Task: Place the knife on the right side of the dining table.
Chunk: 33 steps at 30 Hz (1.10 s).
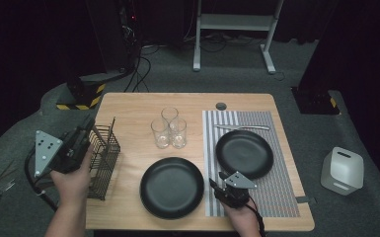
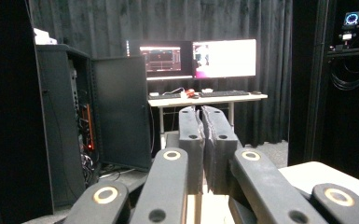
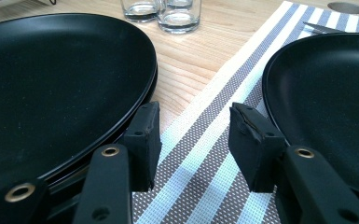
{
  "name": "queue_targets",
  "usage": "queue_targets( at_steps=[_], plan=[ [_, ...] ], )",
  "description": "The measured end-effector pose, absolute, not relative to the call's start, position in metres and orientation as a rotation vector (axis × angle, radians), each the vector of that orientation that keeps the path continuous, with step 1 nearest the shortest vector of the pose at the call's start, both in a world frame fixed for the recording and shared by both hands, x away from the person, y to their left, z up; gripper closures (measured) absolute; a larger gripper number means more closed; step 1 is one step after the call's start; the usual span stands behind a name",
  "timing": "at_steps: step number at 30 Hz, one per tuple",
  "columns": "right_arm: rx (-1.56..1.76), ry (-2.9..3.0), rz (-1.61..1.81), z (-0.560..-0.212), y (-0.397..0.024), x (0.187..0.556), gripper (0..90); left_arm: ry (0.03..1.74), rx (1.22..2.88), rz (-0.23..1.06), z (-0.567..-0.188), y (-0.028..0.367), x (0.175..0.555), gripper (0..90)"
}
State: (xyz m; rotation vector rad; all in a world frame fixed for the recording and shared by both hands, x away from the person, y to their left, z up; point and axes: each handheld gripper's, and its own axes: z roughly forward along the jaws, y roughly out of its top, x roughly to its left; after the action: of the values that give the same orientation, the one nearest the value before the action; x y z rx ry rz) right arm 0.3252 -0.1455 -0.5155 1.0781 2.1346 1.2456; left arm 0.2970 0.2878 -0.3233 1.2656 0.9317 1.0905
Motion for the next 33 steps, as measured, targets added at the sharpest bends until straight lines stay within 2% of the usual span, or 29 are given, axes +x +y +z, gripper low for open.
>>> queue_targets(
  at_steps=[33],
  plan=[
    [1.074, 2.134, 1.240, -0.516, -0.147, 0.325, 53.9, 0.896, 1.358, 1.006, -0.340, 0.256, 0.301, 87.0]
  ],
)
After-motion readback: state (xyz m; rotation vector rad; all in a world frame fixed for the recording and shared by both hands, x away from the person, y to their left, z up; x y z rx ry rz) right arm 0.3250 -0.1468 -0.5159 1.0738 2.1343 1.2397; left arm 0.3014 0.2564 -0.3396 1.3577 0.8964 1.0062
